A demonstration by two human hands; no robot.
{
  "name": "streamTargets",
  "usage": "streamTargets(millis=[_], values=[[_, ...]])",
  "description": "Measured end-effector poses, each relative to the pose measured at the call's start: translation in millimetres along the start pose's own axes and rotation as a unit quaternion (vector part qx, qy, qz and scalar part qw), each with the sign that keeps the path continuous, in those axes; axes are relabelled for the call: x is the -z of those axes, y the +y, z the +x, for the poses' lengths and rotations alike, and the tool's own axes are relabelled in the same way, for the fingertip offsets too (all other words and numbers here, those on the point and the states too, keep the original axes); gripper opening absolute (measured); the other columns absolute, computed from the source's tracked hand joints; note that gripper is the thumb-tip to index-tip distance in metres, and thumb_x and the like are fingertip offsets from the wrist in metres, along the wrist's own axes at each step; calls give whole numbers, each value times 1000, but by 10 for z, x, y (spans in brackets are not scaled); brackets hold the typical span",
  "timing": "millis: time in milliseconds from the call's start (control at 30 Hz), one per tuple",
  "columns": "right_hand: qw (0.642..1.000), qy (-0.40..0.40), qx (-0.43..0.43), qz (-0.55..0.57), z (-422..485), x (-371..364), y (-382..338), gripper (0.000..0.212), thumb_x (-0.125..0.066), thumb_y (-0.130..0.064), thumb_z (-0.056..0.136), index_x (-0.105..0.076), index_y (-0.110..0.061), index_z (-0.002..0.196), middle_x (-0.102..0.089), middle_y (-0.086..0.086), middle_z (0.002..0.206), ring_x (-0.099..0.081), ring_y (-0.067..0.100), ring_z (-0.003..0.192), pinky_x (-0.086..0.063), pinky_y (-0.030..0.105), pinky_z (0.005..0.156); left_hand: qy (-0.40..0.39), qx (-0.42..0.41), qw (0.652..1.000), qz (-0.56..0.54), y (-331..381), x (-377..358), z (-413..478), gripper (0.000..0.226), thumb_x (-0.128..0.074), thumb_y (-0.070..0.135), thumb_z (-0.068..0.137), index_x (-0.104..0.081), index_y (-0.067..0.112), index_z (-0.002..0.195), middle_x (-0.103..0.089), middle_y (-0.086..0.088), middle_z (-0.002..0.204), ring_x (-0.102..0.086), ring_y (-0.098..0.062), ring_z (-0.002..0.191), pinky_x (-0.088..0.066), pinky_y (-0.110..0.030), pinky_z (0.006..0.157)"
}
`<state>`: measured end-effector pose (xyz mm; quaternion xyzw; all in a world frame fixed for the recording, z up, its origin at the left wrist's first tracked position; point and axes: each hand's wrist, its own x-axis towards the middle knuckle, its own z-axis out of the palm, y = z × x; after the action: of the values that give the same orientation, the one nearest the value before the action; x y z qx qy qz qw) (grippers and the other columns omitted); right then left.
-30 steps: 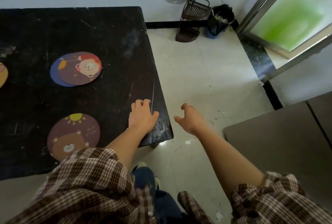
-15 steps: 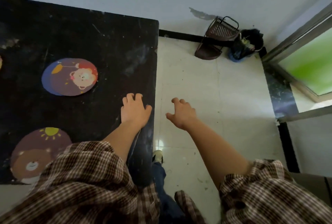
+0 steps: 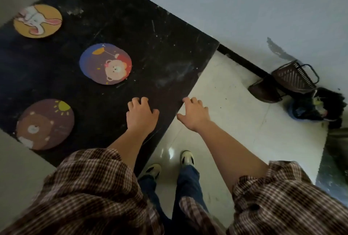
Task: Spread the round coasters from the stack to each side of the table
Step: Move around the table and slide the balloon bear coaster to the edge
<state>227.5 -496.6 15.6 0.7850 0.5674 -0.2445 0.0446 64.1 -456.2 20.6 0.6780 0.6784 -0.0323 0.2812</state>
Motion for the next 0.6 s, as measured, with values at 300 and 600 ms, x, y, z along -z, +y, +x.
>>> streamTargets(millis=[300,600], values=[[985,-44,154,-61,499,331,94,57,-60,-40,85,-38,-19,133,-46,11,133,-41,33,124,-37,54,100,104,128,982,-90,311,-159,-38,54,-55,38,85,-38,18,133,-37,-11,139,-34,-31,127,-41,-44,94],[962,-67,245,-97,977,405,-260,56,-61,-40,84,-40,-19,132,-46,10,134,-40,31,125,-35,53,99,130,214,960,-130,183,-127,81,53,-55,38,85,-40,19,133,-38,-12,139,-35,-30,128,-40,-44,96]])
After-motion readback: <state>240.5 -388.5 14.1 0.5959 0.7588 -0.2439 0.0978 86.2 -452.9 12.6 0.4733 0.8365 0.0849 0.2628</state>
